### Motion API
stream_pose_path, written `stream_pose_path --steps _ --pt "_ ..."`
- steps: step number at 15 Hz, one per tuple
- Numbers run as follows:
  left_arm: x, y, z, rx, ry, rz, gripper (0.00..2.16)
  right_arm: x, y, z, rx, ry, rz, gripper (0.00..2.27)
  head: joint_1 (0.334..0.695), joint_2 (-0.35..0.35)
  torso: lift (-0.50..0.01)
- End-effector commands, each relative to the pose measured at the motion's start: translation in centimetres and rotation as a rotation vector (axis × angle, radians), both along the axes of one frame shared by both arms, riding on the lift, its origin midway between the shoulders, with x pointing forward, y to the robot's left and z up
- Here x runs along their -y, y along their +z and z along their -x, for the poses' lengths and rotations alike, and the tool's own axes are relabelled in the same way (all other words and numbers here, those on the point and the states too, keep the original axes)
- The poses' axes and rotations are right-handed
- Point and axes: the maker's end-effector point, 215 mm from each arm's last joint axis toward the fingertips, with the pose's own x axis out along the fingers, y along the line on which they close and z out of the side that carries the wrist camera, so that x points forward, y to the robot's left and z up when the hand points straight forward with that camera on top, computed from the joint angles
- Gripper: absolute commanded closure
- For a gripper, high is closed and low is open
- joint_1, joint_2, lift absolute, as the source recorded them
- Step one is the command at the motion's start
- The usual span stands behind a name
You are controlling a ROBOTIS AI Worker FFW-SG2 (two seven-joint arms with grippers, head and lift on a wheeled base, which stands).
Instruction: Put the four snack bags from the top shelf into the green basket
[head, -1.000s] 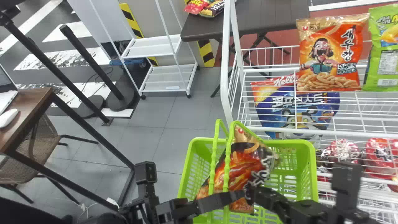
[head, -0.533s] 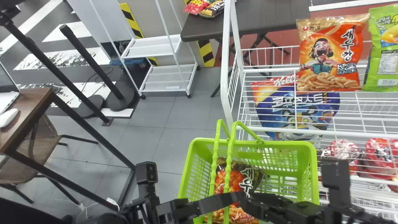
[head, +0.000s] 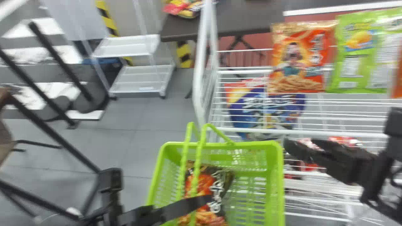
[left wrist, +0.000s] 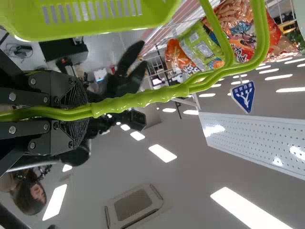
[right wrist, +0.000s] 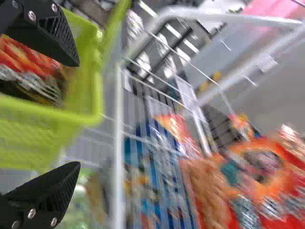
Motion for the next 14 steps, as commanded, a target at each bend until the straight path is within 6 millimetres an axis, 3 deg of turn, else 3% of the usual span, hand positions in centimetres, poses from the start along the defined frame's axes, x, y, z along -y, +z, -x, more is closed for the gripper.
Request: stream_pose_path --steps 1,3,8,11,12,14 --pt "-0.1 0.0 0.3 -0.003 0.003 0.003 2.15 2.5 1.7 -5.5 0.119 -0.074 0.021 0.04 0.695 0.092 -0.001" --pt "-0.2 0.0 0.4 -0.004 0.004 0.006 2.15 3.0 3.0 -9.2 0.197 -0.103 0.024 0.04 0.695 0.032 -0.001" --pt "-0.2 0.0 0.6 -0.006 0.001 0.012 2.15 1.0 3.9 -16.9 0.287 -0.128 0.137 0.04 0.695 0.023 -0.001" --pt "-0.3 -0.1 0.7 -0.01 0.003 0.015 2.15 0.2 1.7 -19.8 0.261 -0.156 0.291 0.04 0.695 0.036 -0.001" --pt "-0.4 -0.2 0.7 -0.013 0.005 0.015 2.15 -0.4 1.2 -20.4 0.254 -0.151 0.33 0.12 0.695 0.038 -0.001" --pt "-0.6 -0.2 0.7 -0.014 0.009 0.018 2.15 -1.4 -0.1 -20.6 0.217 -0.121 0.356 0.69 0.695 0.047 -0.001"
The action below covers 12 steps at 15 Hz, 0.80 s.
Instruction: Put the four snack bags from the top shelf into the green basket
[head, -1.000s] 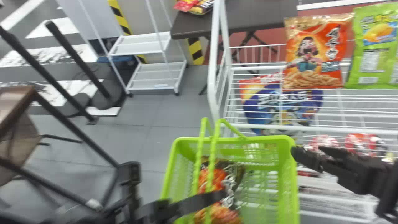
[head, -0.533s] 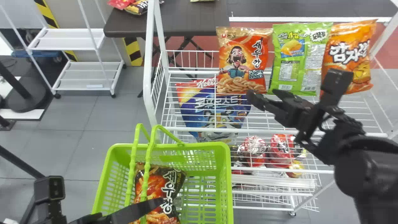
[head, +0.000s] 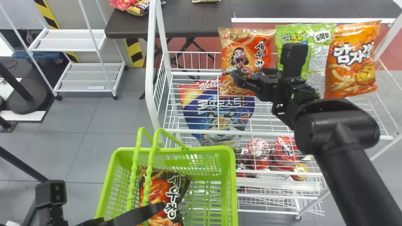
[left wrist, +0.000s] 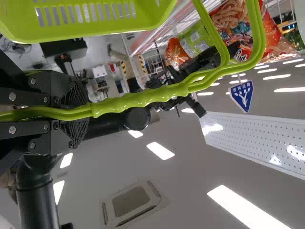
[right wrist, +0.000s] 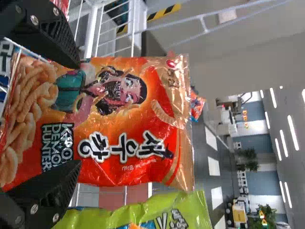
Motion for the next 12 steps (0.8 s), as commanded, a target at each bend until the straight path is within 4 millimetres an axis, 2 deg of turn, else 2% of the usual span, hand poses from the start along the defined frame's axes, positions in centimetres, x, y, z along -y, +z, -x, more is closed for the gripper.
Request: stream_pose_path --steps 1,2,3,5,8,12 --pt "-0.3 -0.1 0.0 -0.003 0.006 0.001 2.15 -0.9 -1.0 -0.1 -0.033 0.018 0.02 1.16 0.695 0.054 -0.001" --pt "-0.3 -0.1 0.0 -0.004 0.006 0.003 2.15 -1.1 -1.1 -0.1 -0.036 0.019 0.019 1.8 0.695 0.063 -0.001" --pt "-0.3 -0.1 0.0 -0.001 0.007 0.001 2.15 -1.4 -1.8 0.4 -0.054 0.022 0.016 2.14 0.695 0.074 -0.001" --pt "-0.4 -0.2 0.0 -0.007 0.008 0.002 2.15 -1.2 -2.1 0.9 -0.047 0.017 0.009 2.25 0.695 0.079 -0.001" --pt "-0.4 -0.3 0.0 -0.008 0.008 0.001 2.15 -0.6 -2.2 1.1 -0.048 0.007 0.007 2.25 0.695 0.08 -0.001" --pt "-0.6 -0.2 0.0 -0.008 0.014 0.003 2.15 0.0 -1.0 2.1 -0.011 0.015 -0.014 2.25 0.695 0.075 -0.001"
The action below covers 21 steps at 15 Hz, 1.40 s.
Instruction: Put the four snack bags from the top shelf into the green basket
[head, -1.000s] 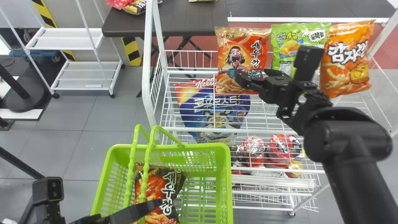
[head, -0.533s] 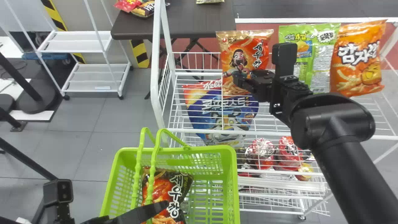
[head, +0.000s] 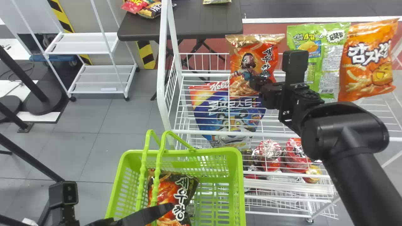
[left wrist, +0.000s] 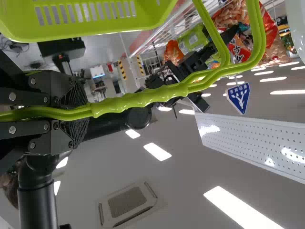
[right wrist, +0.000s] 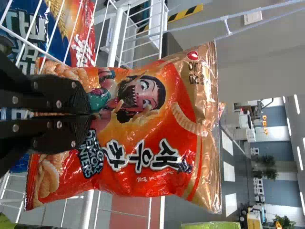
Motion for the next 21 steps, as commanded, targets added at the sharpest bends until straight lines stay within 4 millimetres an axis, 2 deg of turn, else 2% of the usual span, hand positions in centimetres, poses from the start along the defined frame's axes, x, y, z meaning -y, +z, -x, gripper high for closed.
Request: stream_pose_path --steps 1,3,6,11,15,16,21 --pt "-0.1 0.0 0.0 0.0 0.004 0.001 2.15 1.0 1.5 1.3 0.035 -0.009 -0.027 2.25 0.695 0.076 -0.001" --pt "-0.3 -0.1 -0.1 -0.002 0.009 -0.003 2.15 1.2 3.3 3.9 0.064 0.007 -0.068 2.25 0.695 0.072 -0.001" --pt "-0.4 0.0 -0.5 0.004 0.013 -0.008 2.15 0.6 5.0 9.5 0.014 0.055 -0.132 2.25 0.695 0.074 -0.001" --pt "-0.5 -0.3 -1.3 0.004 0.018 -0.011 2.15 -2.6 8.4 19.9 -0.026 0.157 -0.241 2.25 0.695 0.106 -0.001" --pt "-0.5 -0.5 -1.7 0.0 0.021 -0.007 2.15 -5.5 10.1 27.0 -0.103 0.237 -0.349 2.25 0.695 0.174 -0.001" --pt "-0.5 -0.5 -1.7 0.0 0.021 -0.006 2.15 -6.0 10.0 28.2 -0.128 0.251 -0.368 2.25 0.695 0.19 -0.001" --pt "-0.4 -0.6 -1.8 -0.004 0.021 -0.008 2.15 -9.6 4.3 35.8 -0.421 0.371 -0.414 2.25 0.695 0.286 -0.001"
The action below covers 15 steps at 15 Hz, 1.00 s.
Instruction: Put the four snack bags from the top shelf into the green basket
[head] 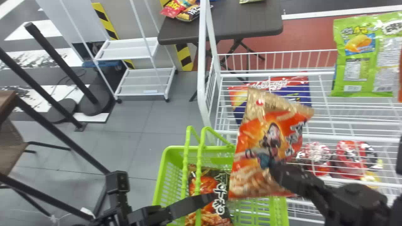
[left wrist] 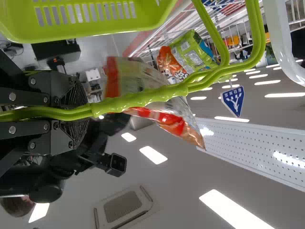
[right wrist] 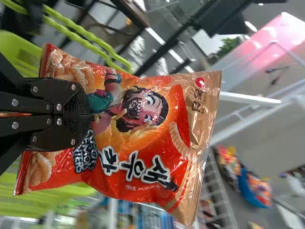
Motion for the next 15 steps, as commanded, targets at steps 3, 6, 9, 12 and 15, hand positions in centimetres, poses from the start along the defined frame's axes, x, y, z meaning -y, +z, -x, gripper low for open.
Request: stream_pose_path --steps 3,6,9,12,15 --pt "0.4 0.1 0.0 0.002 -0.006 0.002 2.15 -2.7 -4.4 4.9 -0.177 0.126 0.021 2.25 0.695 0.35 -0.001" --pt "0.4 0.1 0.0 0.002 -0.006 0.002 2.15 -2.4 -7.6 7.8 -0.319 0.204 0.093 0.11 0.695 0.35 -0.001" --pt "0.5 0.1 0.0 0.002 -0.008 0.0 2.15 -1.3 -7.1 6.6 -0.295 0.174 0.105 0.03 0.695 0.35 -0.001" --pt "0.4 0.2 0.2 0.003 -0.009 0.004 2.15 2.1 -6.2 1.0 -0.183 0.042 0.17 0.06 0.695 0.35 -0.001" --pt "0.5 0.3 0.4 0.004 -0.012 0.008 2.15 7.8 -3.0 -8.0 0.021 -0.156 0.186 0.06 0.695 0.244 -0.001"
